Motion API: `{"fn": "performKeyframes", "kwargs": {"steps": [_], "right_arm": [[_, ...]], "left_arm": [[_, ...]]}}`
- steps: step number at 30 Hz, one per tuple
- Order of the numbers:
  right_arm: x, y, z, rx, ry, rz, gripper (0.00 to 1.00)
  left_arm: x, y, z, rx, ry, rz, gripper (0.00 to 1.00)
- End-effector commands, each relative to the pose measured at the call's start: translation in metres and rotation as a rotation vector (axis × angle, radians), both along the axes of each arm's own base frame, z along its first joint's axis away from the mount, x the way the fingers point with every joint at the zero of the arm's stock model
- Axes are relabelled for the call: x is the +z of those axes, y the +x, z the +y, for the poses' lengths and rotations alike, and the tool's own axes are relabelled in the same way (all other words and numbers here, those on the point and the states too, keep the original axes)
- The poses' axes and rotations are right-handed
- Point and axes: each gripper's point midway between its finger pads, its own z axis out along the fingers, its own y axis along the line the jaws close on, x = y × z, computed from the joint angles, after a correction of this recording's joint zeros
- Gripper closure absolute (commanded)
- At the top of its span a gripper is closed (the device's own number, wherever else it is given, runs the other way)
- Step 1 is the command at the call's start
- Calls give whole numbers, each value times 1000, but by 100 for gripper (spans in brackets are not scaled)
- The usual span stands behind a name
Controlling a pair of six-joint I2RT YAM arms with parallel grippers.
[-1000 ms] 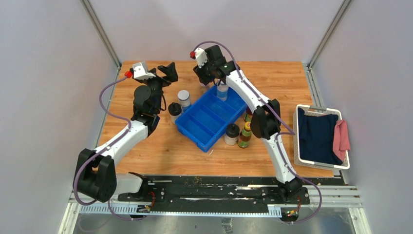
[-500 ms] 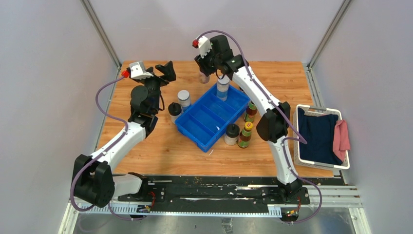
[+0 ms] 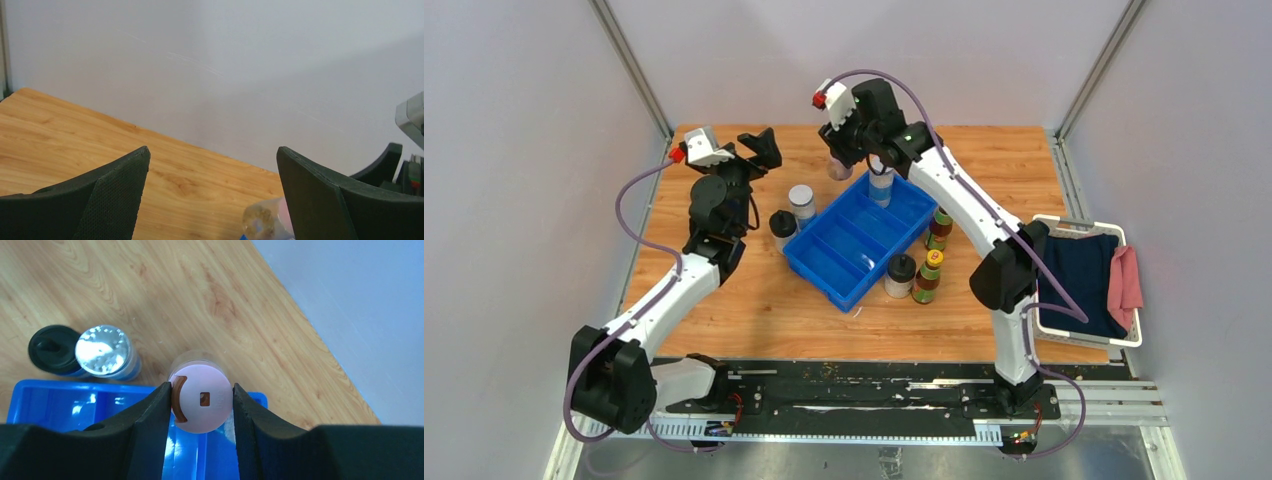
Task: Organize the condiment bottles
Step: Place the bottle in the storage box.
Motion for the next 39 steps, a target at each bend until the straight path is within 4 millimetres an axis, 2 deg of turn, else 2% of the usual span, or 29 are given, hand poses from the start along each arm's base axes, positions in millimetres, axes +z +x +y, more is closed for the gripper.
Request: {"fn": "performKeyframes", "kwargs": {"steps": [1, 5, 10, 16, 21, 27, 39], "right_arm": [[21, -28, 3, 6, 4, -49, 100], [27, -53, 5, 24, 8, -53, 100], [29, -80, 6, 34, -4, -61, 100], [21, -110, 8, 58, -15, -47, 100], [6, -130, 13, 73, -21, -19, 100], [-7, -150, 24, 108, -31, 7, 100], [-24, -165, 50, 140, -58, 23, 100]], "left_arm": [[10, -10, 13, 45, -40, -14, 0], [15, -17, 21, 72, -37, -13, 0], [36, -30, 26, 75, -27, -43, 0], [56, -44, 28, 61, -44, -86, 0], [78, -51, 28, 46, -56, -133, 0], [105, -57, 22, 5, -49, -190, 0], [152, -79, 13, -62, 46, -302, 0]]}}
